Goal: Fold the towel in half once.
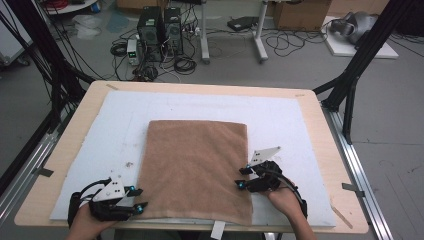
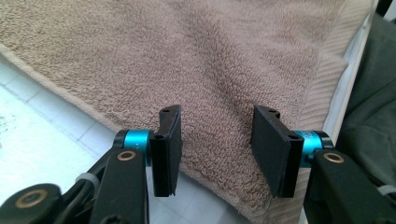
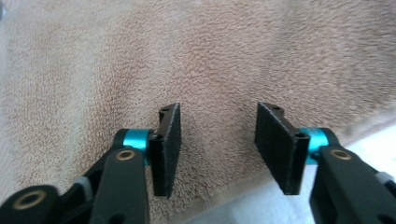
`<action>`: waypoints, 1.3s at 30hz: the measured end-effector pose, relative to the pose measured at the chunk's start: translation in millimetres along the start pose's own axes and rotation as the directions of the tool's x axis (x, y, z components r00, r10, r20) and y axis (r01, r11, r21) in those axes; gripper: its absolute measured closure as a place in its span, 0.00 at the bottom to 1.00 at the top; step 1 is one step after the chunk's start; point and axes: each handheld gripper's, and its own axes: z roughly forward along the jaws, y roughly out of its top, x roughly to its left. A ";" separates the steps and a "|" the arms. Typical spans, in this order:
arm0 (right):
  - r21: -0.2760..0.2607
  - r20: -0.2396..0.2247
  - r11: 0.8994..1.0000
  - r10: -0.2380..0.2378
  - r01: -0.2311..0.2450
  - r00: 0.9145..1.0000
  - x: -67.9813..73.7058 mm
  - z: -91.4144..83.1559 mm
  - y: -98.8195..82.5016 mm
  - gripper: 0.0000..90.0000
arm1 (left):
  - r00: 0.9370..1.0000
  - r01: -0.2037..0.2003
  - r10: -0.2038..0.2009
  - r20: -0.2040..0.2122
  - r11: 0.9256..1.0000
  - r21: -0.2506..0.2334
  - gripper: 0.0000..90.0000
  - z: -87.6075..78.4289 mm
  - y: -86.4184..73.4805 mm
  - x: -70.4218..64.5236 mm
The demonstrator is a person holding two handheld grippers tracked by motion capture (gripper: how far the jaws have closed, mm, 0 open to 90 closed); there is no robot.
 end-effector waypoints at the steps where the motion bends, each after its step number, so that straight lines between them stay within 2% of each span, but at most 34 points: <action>1: -0.016 -0.010 1.000 0.004 -0.005 1.000 0.5 -2.3 0.3 0.55 | 1.000 0.009 -0.009 -0.003 1.000 -0.011 0.58 -1.2 0.9 1.3; 3: -0.060 -0.052 0.998 -0.008 0.005 0.999 5.7 -6.2 0.3 0.57 | 1.000 0.017 -0.017 -0.016 1.000 -0.023 0.58 -3.9 2.9 4.9; 6: -0.063 -0.112 0.997 -0.042 0.036 0.993 16.0 -8.6 -2.0 0.59 | 0.999 0.023 -0.024 -0.023 1.000 -0.018 0.58 -3.0 2.3 7.8; 9: -0.049 -0.144 0.997 -0.059 0.052 0.988 26.9 -7.3 -8.0 0.59 | 0.999 0.019 -0.019 -0.028 1.000 0.008 0.58 2.2 -2.0 6.1; 13: -0.022 -0.132 0.996 -0.085 0.082 0.988 32.8 -2.3 -16.3 0.61 | 0.999 0.027 -0.027 -0.037 1.000 -0.003 0.58 1.9 -4.9 5.4; 17: -0.010 -0.096 0.991 -0.136 0.136 0.986 35.6 -4.9 -17.5 0.80 | 0.999 0.039 -0.039 -0.037 0.999 -0.001 0.58 0.9 -7.3 7.6; 18: -0.006 -0.095 0.990 -0.138 0.138 0.986 35.6 -6.0 -17.9 0.84 | 0.998 0.042 -0.042 -0.037 0.999 -0.002 0.58 0.8 -7.9 8.3; 21: -0.001 -0.118 0.991 -0.134 0.135 0.984 32.6 -8.5 -19.0 0.89 | 0.998 0.057 -0.057 -0.031 0.998 -0.003 0.57 0.6 -7.8 9.6; 22: 0.000 -0.128 0.992 -0.126 0.128 0.984 31.1 -9.0 -18.5 0.89 | 0.998 0.062 -0.062 -0.033 0.998 -0.005 0.57 0.4 -6.9 9.6; 23: 0.003 -0.136 0.992 -0.122 0.124 0.983 30.7 -9.5 -17.7 0.83 | 0.997 0.063 -0.063 -0.034 0.998 -0.011 0.56 -0.5 -5.0 10.2; 24: 0.001 -0.143 0.993 -0.113 0.114 0.983 29.5 -10.3 -15.5 0.73 | 0.997 0.068 -0.068 -0.036 0.997 -0.025 0.56 -1.7 -2.4 11.5; 25: -0.015 -0.129 0.996 -0.091 0.090 0.987 28.3 -12.4 -12.5 0.70 | 0.996 0.073 -0.075 -0.039 0.997 -0.040 0.56 -2.8 1.0 14.2; 27: -0.072 -0.091 0.994 -0.086 0.079 0.992 20.9 -19.1 -3.8 0.67 | 0.994 0.091 -0.094 -0.060 0.994 -0.062 0.56 -3.4 9.6 23.5; 28: -0.078 -0.061 0.995 -0.065 0.060 0.996 15.8 -22.3 2.1 0.65 | 0.990 0.109 -0.115 -0.080 0.991 -0.073 0.57 -2.7 14.6 30.1; 30: -0.088 0.008 0.995 -0.044 0.044 0.999 -1.4 -25.9 17.0 0.63 | 0.979 0.140 -0.154 -0.134 0.984 -0.106 0.57 -0.8 27.3 48.9; 33: -0.131 0.068 0.991 -0.004 0.013 0.998 -27.0 -26.3 32.7 0.62 | 0.963 0.159 -0.184 -0.197 0.978 -0.136 0.60 4.4 45.5 75.7; 35: -0.146 0.103 0.989 0.034 -0.018 0.994 -44.9 -24.0 42.8 0.61 | 0.954 0.171 -0.204 -0.221 0.972 -0.160 0.61 9.7 60.9 95.0; 36: -0.152 0.113 0.988 0.048 -0.030 0.992 -53.5 -21.5 47.3 0.60 | 0.949 0.196 -0.232 -0.213 0.964 -0.180 0.63 13.7 69.6 107.7; 37: -0.145 0.137 0.989 0.057 -0.037 0.989 -64.1 -17.9 52.5 0.59 | 0.946 0.202 -0.240 -0.218 0.962 -0.183 0.64 16.8 74.7 114.8; 38: -0.141 0.148 0.989 0.068 -0.046 0.987 -70.7 -15.2 55.2 0.59 | 0.939 0.195 -0.233 -0.253 0.967 -0.167 0.65 23.2 82.5 125.7; 39: -0.127 0.173 0.990 0.079 -0.058 0.982 -81.2 -10.9 59.1 0.59 | 0.935 0.201 -0.235 -0.265 0.968 -0.150 0.66 27.8 86.9 132.6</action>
